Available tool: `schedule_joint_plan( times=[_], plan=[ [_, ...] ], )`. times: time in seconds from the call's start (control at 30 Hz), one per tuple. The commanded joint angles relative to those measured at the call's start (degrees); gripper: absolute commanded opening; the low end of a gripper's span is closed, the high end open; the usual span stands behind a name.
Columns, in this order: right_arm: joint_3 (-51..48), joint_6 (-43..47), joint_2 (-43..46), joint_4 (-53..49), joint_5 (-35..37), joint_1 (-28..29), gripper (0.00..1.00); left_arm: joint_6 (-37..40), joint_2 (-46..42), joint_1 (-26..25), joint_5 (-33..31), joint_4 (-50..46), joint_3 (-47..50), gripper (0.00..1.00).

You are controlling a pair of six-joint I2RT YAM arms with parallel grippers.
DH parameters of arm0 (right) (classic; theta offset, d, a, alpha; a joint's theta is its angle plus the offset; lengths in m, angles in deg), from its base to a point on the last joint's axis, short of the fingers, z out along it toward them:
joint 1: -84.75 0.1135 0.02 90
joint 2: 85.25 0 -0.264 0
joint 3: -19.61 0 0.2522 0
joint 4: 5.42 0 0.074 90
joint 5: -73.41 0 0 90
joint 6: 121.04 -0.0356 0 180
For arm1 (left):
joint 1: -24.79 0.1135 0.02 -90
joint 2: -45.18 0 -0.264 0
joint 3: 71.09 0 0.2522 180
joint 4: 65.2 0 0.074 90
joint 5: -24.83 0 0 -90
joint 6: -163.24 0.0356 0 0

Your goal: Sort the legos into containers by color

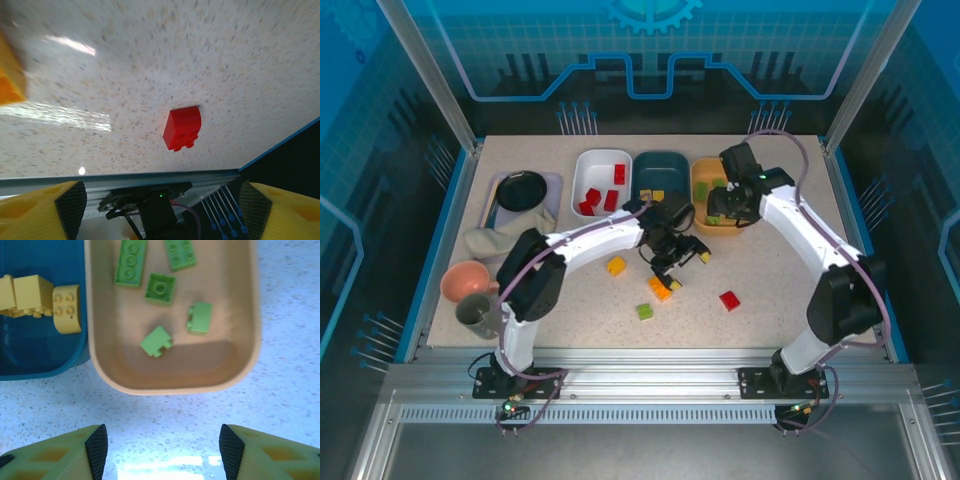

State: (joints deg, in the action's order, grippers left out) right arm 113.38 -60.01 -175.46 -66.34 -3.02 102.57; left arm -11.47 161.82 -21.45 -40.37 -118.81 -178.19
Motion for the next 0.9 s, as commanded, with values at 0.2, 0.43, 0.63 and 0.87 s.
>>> schedule_joint_plan(
  times=[0.2,0.43,0.63,0.87],
  plan=[
    [-6.8,-1.3,6.8,6.0,1.3,-6.2,0.65,-6.9,13.5,-4.7,4.0,-7.9,-17.3,0.86],
    [-9.5,-0.7,7.1,7.6,-1.1,-9.4,0.64,-7.0,19.9,-7.7,4.3,-10.8,-23.0,0.86],
    [-10.0,0.5,6.6,7.8,-2.2,-9.6,0.64,-6.4,25.6,-9.1,4.1,-12.7,-29.4,0.81],
    [-11.4,1.3,7.5,8.1,-3.2,-9.6,0.64,-6.5,27.3,-9.8,2.2,-13.2,-30.2,0.67]
  ],
)
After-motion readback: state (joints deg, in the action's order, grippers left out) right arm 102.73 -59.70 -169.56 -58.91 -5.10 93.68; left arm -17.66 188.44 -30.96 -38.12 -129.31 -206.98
